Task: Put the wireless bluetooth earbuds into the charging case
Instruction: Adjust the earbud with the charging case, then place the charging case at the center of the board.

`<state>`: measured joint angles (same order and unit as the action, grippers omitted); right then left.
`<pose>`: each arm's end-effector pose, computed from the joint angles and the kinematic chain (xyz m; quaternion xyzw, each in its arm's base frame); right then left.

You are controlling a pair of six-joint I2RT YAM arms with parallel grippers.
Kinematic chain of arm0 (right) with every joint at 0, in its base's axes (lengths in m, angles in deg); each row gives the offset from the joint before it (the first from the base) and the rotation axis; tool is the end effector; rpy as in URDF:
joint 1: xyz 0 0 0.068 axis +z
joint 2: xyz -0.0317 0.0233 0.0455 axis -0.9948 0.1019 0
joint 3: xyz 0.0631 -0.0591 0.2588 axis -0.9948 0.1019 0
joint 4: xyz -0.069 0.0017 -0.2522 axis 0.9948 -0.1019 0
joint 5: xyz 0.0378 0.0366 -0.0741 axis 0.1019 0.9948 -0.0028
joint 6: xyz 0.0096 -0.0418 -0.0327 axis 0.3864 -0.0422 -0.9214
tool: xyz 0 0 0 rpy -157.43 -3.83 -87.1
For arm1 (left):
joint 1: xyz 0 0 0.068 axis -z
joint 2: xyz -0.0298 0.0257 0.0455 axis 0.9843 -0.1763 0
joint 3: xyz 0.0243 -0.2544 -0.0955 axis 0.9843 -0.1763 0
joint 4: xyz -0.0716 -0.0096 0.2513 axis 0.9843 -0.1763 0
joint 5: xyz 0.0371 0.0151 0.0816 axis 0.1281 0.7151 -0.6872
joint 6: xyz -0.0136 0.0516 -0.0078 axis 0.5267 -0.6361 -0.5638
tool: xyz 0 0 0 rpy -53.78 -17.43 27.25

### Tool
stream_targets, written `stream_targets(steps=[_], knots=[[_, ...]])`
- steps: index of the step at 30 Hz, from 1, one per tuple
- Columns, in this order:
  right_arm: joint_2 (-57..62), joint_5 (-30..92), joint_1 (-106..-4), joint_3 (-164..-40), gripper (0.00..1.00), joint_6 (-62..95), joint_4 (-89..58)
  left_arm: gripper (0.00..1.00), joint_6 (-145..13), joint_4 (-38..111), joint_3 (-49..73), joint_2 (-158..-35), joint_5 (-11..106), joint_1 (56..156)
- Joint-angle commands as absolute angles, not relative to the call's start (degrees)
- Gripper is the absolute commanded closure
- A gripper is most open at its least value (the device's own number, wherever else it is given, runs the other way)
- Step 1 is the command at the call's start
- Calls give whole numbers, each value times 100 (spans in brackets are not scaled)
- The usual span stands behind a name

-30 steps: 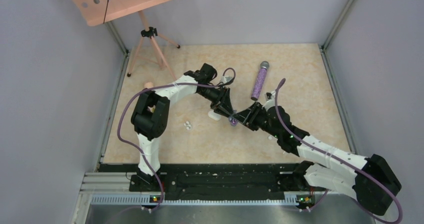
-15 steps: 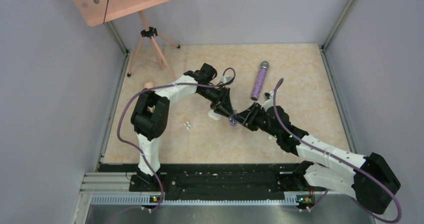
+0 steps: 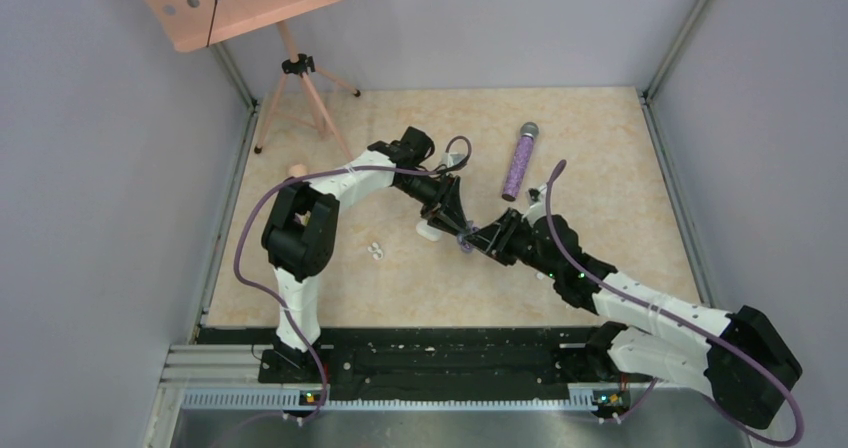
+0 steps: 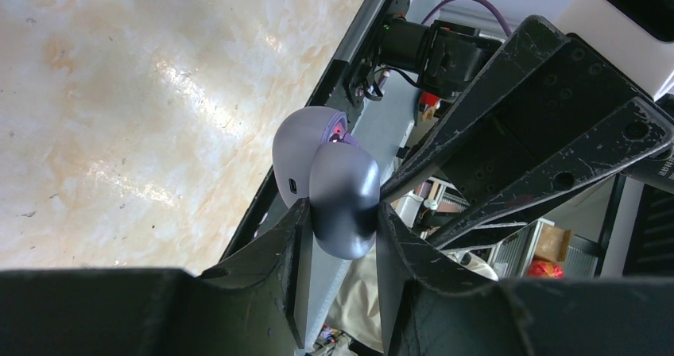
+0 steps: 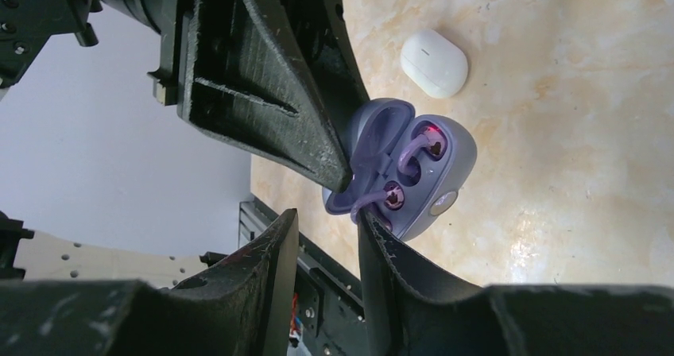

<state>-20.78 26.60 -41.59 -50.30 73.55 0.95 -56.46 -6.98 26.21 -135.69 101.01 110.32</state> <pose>0.1605 0.1506 0.2159 0.1323 0.7986 0.4861 0.3293 0.3331 -0.2324 0.2055 -0.1585 -0.8342 0.5212 0.0854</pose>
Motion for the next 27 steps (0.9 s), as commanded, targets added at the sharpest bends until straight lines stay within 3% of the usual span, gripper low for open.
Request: stream_targets(steps=[1, 14, 19, 23, 27], knots=[[-2324, 2602, -4039, -5253, 67, 7157, -69, 100, -5665, -638, 2784, -13211, 10270, 11010], [-2132, 2585, -3965, -5116, 67, 7221, 235, 100, -5665, -673, 2811, -13183, 10260, 11005], [-2755, 2036, -3988, -5403, 64, 6995, -619, 100, -5669, -705, 2825, -13149, 10264, 11007], [-3764, 1921, -4673, -5036, 59, 7136, -1217, 100, -5711, -734, 2807, -12986, 10264, 10998], [-4094, 2813, -5761, -4357, 59, 7579, -1546, 100, -5391, -255, 2536, -12688, 10592, 10996]])
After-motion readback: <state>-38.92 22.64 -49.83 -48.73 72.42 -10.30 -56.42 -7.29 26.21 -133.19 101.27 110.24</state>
